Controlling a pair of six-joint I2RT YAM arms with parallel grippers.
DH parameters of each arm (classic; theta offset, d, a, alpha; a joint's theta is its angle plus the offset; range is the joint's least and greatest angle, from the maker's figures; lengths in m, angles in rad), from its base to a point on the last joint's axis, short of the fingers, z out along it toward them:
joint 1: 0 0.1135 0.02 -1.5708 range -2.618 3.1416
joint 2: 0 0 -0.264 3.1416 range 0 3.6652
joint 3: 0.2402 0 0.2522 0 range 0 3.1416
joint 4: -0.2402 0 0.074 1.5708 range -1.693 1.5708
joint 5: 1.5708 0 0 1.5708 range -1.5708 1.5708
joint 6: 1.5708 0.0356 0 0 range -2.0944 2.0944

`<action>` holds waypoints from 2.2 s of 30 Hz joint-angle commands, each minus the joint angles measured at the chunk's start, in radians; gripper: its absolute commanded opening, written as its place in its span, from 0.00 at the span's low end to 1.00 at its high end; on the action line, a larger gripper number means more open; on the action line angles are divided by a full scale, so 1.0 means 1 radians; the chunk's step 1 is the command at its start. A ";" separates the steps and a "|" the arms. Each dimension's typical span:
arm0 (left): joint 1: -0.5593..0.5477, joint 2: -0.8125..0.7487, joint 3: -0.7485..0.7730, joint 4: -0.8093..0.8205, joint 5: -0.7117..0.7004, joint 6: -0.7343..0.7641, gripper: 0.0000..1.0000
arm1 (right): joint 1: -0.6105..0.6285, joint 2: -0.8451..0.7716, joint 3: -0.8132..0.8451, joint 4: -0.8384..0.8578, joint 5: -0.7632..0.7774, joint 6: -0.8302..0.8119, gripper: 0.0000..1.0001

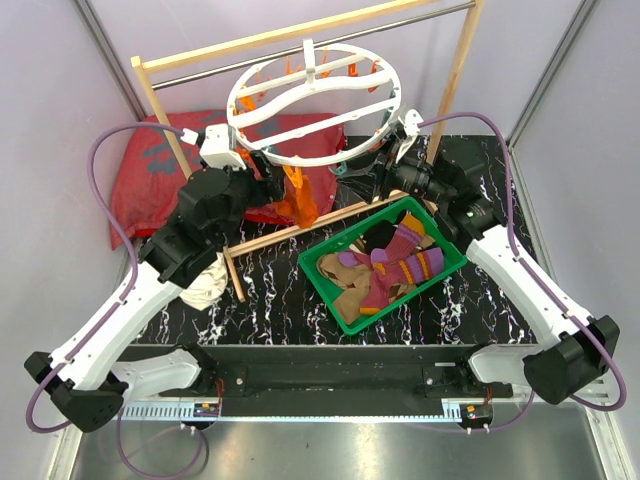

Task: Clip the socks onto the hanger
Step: Open the clamp at the hanger.

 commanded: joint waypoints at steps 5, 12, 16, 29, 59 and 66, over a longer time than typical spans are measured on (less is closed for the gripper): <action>0.028 0.003 0.067 0.023 0.051 0.002 0.72 | -0.006 0.013 0.001 0.108 -0.099 0.048 0.47; 0.053 0.030 0.113 0.008 0.074 0.011 0.73 | -0.006 0.018 -0.010 0.146 -0.147 0.091 0.25; 0.065 0.050 0.136 0.008 0.082 0.022 0.73 | 0.003 0.005 -0.026 0.154 -0.153 0.105 0.16; 0.088 0.049 0.148 -0.014 0.108 0.018 0.73 | 0.022 -0.005 -0.071 0.199 -0.030 0.053 0.45; 0.099 0.089 0.179 -0.045 0.148 0.002 0.73 | 0.038 0.091 -0.131 0.502 -0.029 0.116 0.54; 0.101 0.092 0.191 -0.051 0.152 0.001 0.73 | 0.051 0.068 -0.164 0.526 -0.010 0.125 0.46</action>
